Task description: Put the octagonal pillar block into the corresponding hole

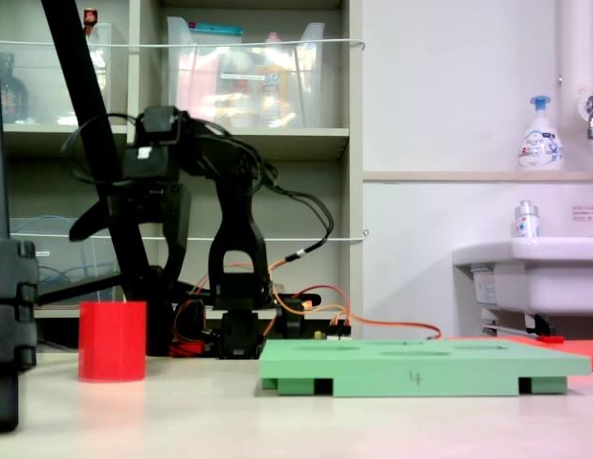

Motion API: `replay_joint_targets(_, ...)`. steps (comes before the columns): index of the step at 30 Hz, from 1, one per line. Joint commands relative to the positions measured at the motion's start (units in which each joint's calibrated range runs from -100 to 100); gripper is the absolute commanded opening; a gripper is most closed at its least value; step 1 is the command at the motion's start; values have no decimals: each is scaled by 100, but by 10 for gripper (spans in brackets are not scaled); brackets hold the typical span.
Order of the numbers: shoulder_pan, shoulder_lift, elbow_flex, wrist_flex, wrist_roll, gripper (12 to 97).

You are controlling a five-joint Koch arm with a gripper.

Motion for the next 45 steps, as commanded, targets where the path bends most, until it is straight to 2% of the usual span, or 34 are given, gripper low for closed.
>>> replay_joint_targets(1,-20,316,375,-411,-59,872)
replay_joint_targets(11,-34,1461,435,-411,-200,870)
replay_joint_targets(31,-127,2495,594,-228,-376,858)
replay_joint_targets(35,-112,2523,594,-151,-381,668)
replay_joint_targets(39,-112,2523,594,-151,-386,430)
replay_joint_targets(43,-156,2523,565,-411,-371,321)
replay_joint_targets(45,-161,2523,565,-411,-357,313)
